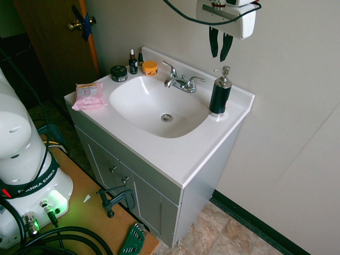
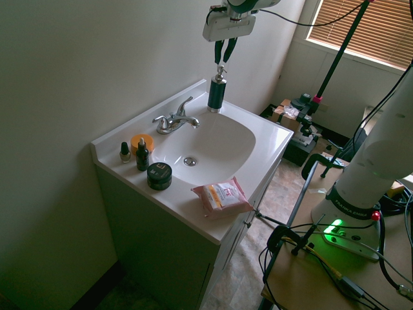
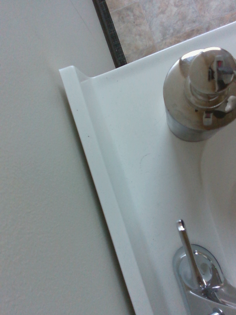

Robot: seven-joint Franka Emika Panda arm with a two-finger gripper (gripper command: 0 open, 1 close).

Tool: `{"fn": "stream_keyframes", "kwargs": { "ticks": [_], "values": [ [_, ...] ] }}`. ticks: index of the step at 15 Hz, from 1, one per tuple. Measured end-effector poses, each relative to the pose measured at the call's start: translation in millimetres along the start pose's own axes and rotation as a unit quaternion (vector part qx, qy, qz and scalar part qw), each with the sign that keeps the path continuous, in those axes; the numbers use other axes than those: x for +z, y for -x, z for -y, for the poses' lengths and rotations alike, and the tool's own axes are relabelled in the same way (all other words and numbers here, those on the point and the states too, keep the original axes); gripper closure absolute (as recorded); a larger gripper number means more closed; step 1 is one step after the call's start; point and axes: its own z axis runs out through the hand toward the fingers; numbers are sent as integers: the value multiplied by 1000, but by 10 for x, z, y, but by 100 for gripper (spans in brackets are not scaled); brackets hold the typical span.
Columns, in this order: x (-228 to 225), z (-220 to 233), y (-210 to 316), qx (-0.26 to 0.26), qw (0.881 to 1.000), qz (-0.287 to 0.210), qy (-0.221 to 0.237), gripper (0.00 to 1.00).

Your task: Sanitize yourself

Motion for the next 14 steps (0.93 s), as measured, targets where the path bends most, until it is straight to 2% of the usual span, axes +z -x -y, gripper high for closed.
{"fn": "stream_keyframes", "kwargs": {
  "ticks": [14],
  "values": [
    [213,30,-287,17,1000,-7,8,100]
  ]
}}
